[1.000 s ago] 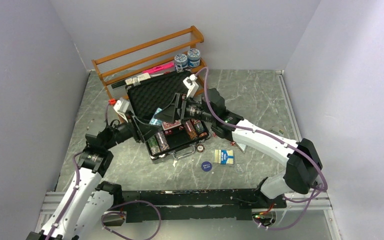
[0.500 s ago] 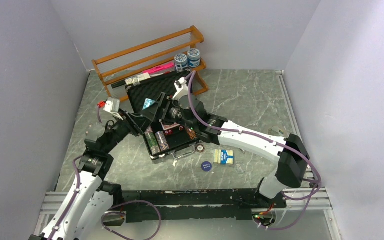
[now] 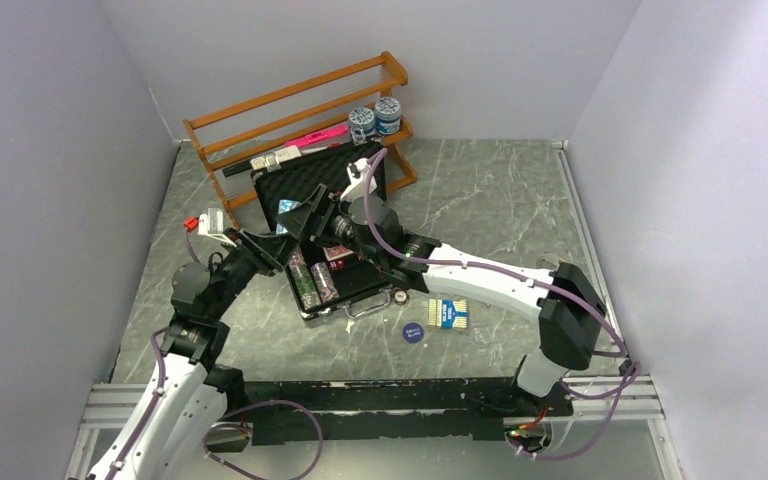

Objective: Pack up texas hold em set

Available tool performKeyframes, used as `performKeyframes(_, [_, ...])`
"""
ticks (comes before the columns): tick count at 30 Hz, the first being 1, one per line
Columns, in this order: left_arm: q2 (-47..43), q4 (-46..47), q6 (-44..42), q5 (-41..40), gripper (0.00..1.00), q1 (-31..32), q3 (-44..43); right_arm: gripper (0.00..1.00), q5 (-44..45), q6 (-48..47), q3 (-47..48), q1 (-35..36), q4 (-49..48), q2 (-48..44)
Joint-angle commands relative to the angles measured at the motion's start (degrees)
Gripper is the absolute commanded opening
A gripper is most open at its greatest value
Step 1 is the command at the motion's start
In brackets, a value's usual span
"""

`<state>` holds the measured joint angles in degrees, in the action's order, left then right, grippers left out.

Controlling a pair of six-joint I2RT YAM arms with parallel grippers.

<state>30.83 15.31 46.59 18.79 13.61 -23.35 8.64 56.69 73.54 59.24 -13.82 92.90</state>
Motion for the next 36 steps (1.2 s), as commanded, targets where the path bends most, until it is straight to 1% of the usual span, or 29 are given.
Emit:
performKeyframes(1, [-1.2,7.0,2.1,-1.2,0.05,0.0,-1.0,0.66,2.0,0.3,2.8,0.4,-1.2,1.0])
performKeyframes(3, [-1.4,7.6,2.6,-1.3,0.05,0.0,-0.5,0.60,2.2,1.1,2.5,0.6,-1.3,1.2])
performKeyframes(4, [-1.5,7.8,2.6,-1.2,0.05,0.0,-0.4,0.53,2.2,1.7,2.6,0.7,-1.0,1.5])
performKeyframes(6, [-1.4,7.3,1.7,-1.0,0.05,0.0,-0.6,0.43,2.1,2.2,2.7,0.7,-1.1,1.8])
performKeyframes(9, [-1.3,4.6,0.0,-0.8,0.05,0.0,-2.1,0.31,2.6,2.5,3.1,0.8,-0.9,1.8])
performKeyframes(11, [-1.0,0.5,-1.1,-1.1,0.05,0.0,-3.8,0.24,2.3,2.2,4.0,0.7,0.2,2.1])
performKeyframes(12, [-0.8,-2.6,-2.0,-1.4,0.09,0.0,-4.9,0.22,2.1,2.1,4.6,0.6,1.0,2.2])
performKeyframes(13, [-0.4,-5.4,-2.9,-1.5,0.19,0.0,-6.2,0.19,2.0,2.0,5.4,0.6,1.9,2.5])
performKeyframes(14, [0.0,-8.3,-4.3,-1.6,0.32,0.0,-7.4,0.17,1.9,1.7,6.0,0.6,2.9,2.8])
performKeyframes(16, [0.7,-13.4,-6.7,-1.3,0.53,0.0,-9.3,0.15,1.7,1.3,7.0,0.4,4.9,3.1])
performKeyframes(18, [0.9,-18.6,-8.9,-1.6,0.71,0.0,-11.0,0.14,1.5,1.5,6.9,0.1,6.5,3.3])
performKeyframes(19, [0.6,-21.8,-9.9,-2.2,0.77,0.0,-11.5,0.14,1.3,1.5,6.7,-0.1,7.0,3.4])
performKeyframes(20, [0.1,-23.7,-10.7,-2.8,0.80,0.0,-11.9,0.13,1.3,1.2,6.6,-0.1,7.7,3.5])
performKeyframes(22, [-1.6,-26.8,-12.7,-4.3,0.83,0.0,-12.5,0.13,1.5,0.3,6.5,-0.3,9.4,3.7])
performKeyframes(24, [-3.8,-29.9,-14.7,-6.1,0.83,0.0,-13.2,0.13,1.2,-0.9,6.3,-0.7,11.1,4.1])
performKeyframes(26, [-6.1,-34.1,-16.4,-9.7,0.84,0.0,-14.5,0.13,0.7,-2.7,6.3,-0.9,12.2,4.8])
performKeyframes(29, [-8.9,-39.5,-18.7,-16.5,0.84,0.0,-16.7,0.13,-1.1,-5.7,8.4,-1.5,16.3,7.4])
performKeyframes(33, [-10.1,-43.0,-19.9,-21.5,0.84,0.0,-18.1,0.14,-5.0,-8.1,10.8,-2.4,18.4,11.4])
performKeyframes(36, [-9.5,-44.1,-19.2,-23.6,0.84,0.0,-18.6,0.14,-4.3,-10.2,13.0,-2.6,19.8,14.1])
